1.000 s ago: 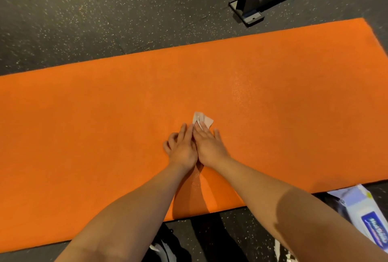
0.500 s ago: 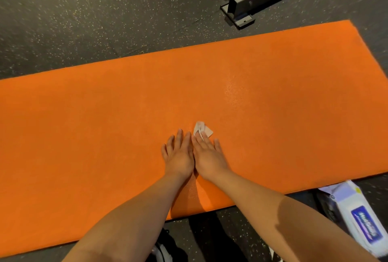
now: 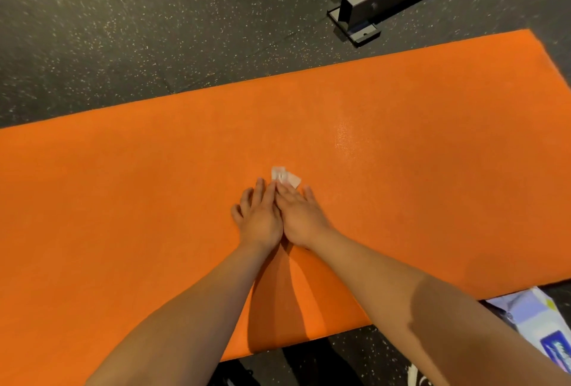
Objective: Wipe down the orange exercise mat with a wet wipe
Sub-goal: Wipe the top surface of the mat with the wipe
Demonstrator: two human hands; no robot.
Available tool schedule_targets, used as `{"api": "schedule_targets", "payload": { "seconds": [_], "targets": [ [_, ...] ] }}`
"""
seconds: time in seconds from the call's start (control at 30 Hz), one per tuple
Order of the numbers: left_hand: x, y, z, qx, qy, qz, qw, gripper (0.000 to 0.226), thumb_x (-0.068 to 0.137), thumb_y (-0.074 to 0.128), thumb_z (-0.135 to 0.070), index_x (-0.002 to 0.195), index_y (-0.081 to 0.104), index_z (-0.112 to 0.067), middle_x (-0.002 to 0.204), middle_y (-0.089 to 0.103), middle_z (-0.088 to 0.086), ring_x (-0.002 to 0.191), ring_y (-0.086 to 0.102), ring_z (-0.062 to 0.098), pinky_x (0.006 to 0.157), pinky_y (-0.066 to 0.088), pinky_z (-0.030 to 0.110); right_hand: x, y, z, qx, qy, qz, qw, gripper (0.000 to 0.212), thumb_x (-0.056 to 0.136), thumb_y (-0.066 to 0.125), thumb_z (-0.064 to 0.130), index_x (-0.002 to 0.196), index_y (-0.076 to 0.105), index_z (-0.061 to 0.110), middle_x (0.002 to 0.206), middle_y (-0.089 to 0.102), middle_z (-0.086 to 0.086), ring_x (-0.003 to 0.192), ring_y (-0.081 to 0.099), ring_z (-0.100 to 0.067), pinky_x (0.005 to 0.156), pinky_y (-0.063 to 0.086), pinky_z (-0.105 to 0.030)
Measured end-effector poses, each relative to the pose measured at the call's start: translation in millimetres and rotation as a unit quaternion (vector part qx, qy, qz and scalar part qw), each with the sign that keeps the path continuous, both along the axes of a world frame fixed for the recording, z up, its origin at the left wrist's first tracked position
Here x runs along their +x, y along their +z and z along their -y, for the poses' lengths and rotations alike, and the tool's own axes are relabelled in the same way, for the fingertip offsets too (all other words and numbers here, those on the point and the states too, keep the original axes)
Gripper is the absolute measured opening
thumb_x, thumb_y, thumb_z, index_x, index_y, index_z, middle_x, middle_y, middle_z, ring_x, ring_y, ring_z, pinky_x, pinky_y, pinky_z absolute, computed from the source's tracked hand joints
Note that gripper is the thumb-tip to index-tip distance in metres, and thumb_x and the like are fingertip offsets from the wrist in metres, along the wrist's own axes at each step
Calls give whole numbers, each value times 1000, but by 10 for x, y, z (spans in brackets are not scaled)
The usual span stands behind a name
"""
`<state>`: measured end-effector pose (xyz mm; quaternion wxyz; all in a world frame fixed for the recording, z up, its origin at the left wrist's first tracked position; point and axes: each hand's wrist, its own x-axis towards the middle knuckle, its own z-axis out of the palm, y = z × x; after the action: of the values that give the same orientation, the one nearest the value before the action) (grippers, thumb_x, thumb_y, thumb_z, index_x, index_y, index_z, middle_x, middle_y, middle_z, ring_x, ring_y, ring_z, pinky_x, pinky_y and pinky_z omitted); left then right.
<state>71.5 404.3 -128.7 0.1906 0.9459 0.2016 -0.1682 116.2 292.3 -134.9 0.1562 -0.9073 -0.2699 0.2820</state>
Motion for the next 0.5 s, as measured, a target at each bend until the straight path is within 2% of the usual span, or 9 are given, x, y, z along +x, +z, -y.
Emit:
{"api": "schedule_targets", "payload": {
  "seconds": [0.07,0.13,0.23,0.3,0.4,0.5],
  "targets": [
    [48,-65,-42,-9,3,-11,1000,51,108,26,-40,158,17,-41,168,2,-10,153,3,21,117,10,51,67,-21,59,-21,14,20,999,63,107,30,38,163,3,27,169,-11,9,155,-12,-8,123,-12,-52],
    [33,-116,-72,-5,-10,-22,1000,52,107,24,-43,158,13,-41,168,-4,-10,153,-1,22,118,8,53,176,-55,239,-50,-51,42,997,67,105,28,50,162,0,28,167,-20,7,153,-19,-10,121,-15,-52],
    [10,-151,-57,-5,-18,-19,1000,54,107,24,-43,159,8,-41,168,-9,-11,153,-5,21,119,5,53,357,-77,422,-90,-172,40,980,64,107,19,49,161,-5,25,165,-25,5,151,-25,-11,121,-17,-53],
    [8,-168,-39,-6,-14,-16,1000,55,107,25,-42,159,7,-42,167,-11,-12,153,-7,20,119,3,53,349,-63,293,-80,-190,32,978,63,107,19,46,162,-3,23,167,-22,3,152,-24,-13,122,-16,-51],
    [-8,-183,-47,-17,-2,0,1000,54,107,25,-42,159,10,-42,167,-9,-13,153,-6,18,119,2,51,187,-31,-37,-34,-102,15,994,59,108,23,38,163,6,22,169,-10,3,154,-18,-13,123,-11,-51],
    [-19,-175,-63,-32,6,20,999,54,107,28,-41,159,13,-40,167,-3,-15,153,-1,17,119,4,49,118,-21,-67,-8,-20,11,1000,56,110,18,37,163,6,25,169,-10,9,153,-17,-9,123,-10,-53]
  ]
}}
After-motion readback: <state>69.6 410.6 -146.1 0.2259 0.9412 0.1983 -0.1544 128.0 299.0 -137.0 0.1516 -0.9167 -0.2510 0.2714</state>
